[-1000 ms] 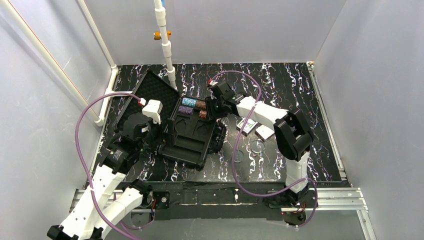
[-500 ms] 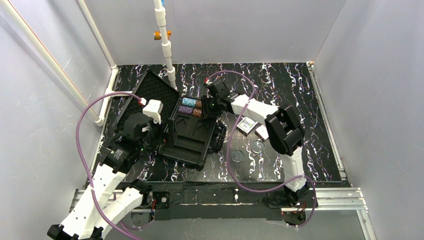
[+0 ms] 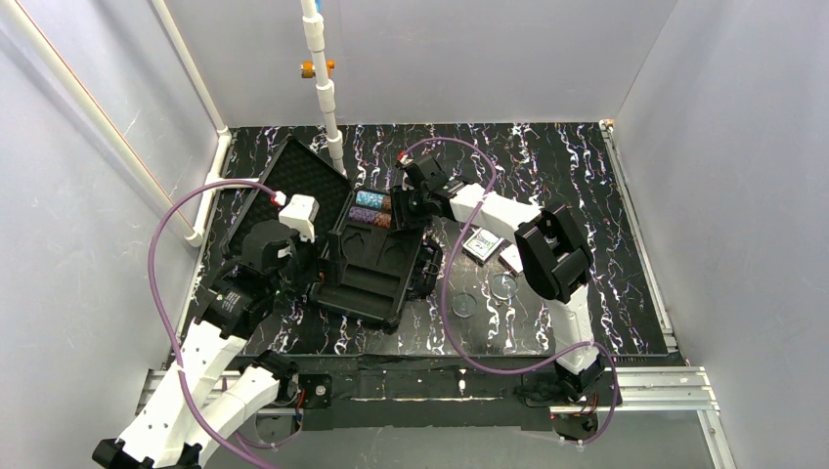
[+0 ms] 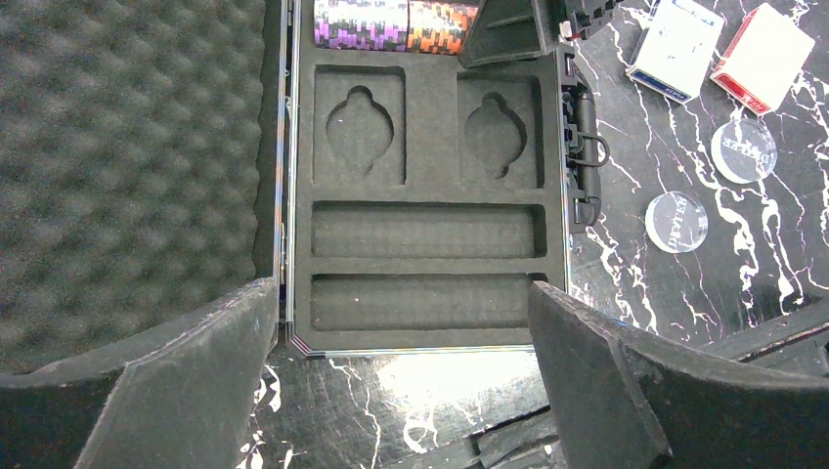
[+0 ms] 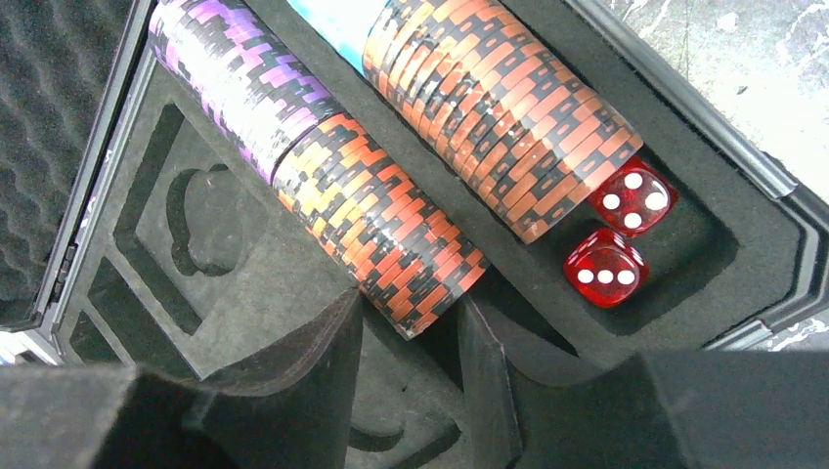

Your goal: Pack up texas hold em set

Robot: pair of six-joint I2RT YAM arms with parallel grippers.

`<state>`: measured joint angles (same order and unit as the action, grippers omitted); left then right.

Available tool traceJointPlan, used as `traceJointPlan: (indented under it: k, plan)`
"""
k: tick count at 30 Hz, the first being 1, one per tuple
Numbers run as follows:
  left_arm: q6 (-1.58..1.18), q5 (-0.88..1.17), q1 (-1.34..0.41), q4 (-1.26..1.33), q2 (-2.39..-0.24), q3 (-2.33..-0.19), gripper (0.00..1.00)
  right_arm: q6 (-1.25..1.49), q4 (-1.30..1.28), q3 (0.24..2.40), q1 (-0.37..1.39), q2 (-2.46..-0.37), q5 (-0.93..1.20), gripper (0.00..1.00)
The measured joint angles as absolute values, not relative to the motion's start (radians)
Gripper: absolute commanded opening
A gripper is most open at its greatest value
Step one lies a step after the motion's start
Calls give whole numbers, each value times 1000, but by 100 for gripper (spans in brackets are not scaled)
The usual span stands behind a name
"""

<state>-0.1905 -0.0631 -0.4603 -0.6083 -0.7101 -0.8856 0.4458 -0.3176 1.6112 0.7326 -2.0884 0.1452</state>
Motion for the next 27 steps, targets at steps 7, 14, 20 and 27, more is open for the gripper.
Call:
traceJointPlan:
  k: [7, 14, 20, 27]
  plan:
    - [-191, -63, -460, -608, -709, -886, 99, 422, -319, 1612, 735, -2084, 130, 66]
    - [-191, -62, -460, -608, -704, -886, 99, 387, -354, 1608, 735, -1993, 83, 72]
    - [-191, -62, -460, -608, -703, -886, 99, 353, -383, 1602, 735, -1880, 6, 81]
    - [-191, -62, -460, -608, -690, -886, 99, 336, -408, 1489, 709, -1745, -99, 95]
